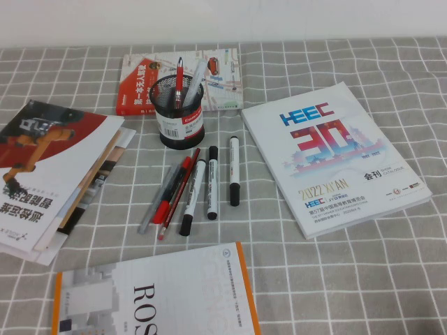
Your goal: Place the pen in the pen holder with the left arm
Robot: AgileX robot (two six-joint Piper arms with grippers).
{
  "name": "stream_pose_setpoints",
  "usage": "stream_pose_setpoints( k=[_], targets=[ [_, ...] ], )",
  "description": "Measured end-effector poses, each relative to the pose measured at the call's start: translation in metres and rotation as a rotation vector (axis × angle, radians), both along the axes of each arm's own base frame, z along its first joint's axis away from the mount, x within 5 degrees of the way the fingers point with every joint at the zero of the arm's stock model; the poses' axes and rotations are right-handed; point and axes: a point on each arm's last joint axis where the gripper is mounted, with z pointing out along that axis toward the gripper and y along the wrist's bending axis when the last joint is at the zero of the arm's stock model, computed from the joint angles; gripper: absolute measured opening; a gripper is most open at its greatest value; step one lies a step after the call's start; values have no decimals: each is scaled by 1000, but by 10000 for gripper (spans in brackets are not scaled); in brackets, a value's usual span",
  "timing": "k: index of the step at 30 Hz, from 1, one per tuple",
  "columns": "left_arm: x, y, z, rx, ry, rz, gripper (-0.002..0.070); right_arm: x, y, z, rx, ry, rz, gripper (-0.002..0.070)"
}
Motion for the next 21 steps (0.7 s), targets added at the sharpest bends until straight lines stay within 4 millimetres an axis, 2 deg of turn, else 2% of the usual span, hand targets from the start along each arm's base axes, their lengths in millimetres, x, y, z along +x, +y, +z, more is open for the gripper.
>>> stream_pose_setpoints(
  k=[21],
  targets=[
    [0,0,-1,82,-1,-13,0,0,0,0,0,0,0,-15]
  ],
)
